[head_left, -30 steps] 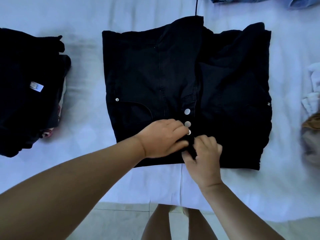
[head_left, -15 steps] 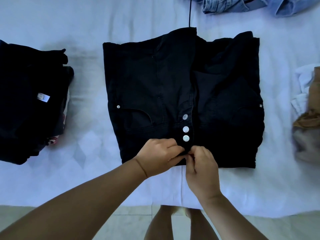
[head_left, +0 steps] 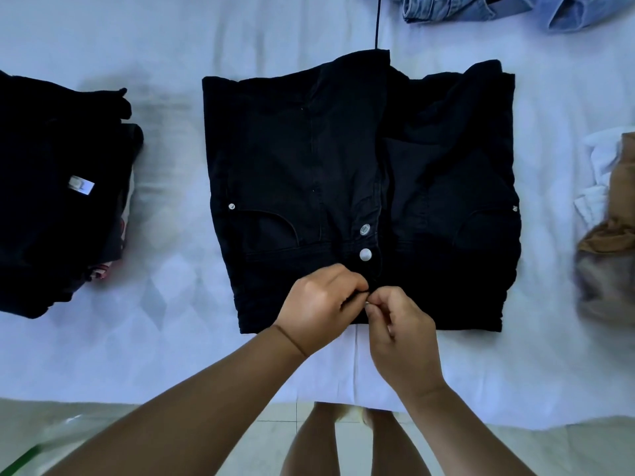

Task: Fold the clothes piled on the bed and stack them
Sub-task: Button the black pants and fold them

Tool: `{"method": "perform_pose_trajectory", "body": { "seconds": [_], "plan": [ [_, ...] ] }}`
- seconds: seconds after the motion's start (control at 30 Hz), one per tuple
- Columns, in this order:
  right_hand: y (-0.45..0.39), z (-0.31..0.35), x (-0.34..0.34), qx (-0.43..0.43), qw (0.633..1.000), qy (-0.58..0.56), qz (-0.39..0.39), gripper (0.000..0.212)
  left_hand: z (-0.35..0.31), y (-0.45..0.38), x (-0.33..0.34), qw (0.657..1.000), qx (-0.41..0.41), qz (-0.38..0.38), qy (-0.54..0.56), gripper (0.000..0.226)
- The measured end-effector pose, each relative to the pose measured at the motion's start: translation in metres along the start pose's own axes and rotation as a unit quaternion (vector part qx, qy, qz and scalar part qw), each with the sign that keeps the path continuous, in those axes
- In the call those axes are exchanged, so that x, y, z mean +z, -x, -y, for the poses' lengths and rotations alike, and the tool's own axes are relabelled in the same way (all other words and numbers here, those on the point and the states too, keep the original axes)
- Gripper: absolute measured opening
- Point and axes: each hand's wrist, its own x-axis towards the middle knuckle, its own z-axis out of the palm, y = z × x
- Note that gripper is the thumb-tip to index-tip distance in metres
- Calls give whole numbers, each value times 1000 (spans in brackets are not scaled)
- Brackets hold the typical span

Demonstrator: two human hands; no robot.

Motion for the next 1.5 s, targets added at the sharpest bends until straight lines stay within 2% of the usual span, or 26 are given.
{"method": "perform_pose_trajectory", "body": {
  "seconds": [0.1, 0.23, 0.33, 0.47, 0.6, 0.67, 0.73, 0.83, 0.9, 1.1, 1.23, 1.3, 1.4, 1.5],
  "plan": [
    [3, 3, -3, 13, 1000, -8, 1, 9, 0, 1, -8, 997, -7, 60, 50, 14],
    [5, 7, -4, 25, 1000, -7, -4, 12, -6, 8, -20, 989, 18, 124, 79, 4],
    [6, 5, -5, 33, 999, -10, 10, 17, -8, 15, -22, 990, -21, 108, 89, 8],
    [5, 4, -5, 57, 997, -37, 20, 18, -7, 18, -11, 996, -18, 85, 5, 19],
    [6, 3, -2, 89, 994, -63, 25, 22, -4, 17, -8, 984, -99, 114, 98, 27],
    [5, 4, 0, 99, 993, -67, 24, 23, 2, 12, -9, 974, -132, 133, 128, 22],
    [3, 6, 0, 102, 992, -68, 24, 24, 7, 3, -10, 980, -89, 149, 96, 17],
    [-1, 7, -2, 102, 991, -72, 36, 27, 14, -16, -12, 980, 81, 182, -20, 20],
    [-5, 10, -4, 111, 989, -93, 32, 29, 19, -27, -12, 966, 152, 199, -63, 20],
    [-25, 19, 2, 152, 975, -164, -18, 26, 19, -48, -5, 963, 137, 228, -36, 26],
    [-26, 19, 7, 171, 969, -172, -48, 30, 21, -47, -6, 963, 62, 261, 9, 11],
    [-26, 20, 10, 176, 966, -181, -61, 34, 25, -46, -10, 962, 41, 268, 25, 15],
    [-30, 22, 14, 192, 957, -197, -92, 35, 30, -43, -11, 965, 102, 242, -17, 27],
    [-35, 23, 16, 220, 945, -217, -105, 34, 33, -39, -6, 957, 184, 208, -85, 25]
  ]
}}
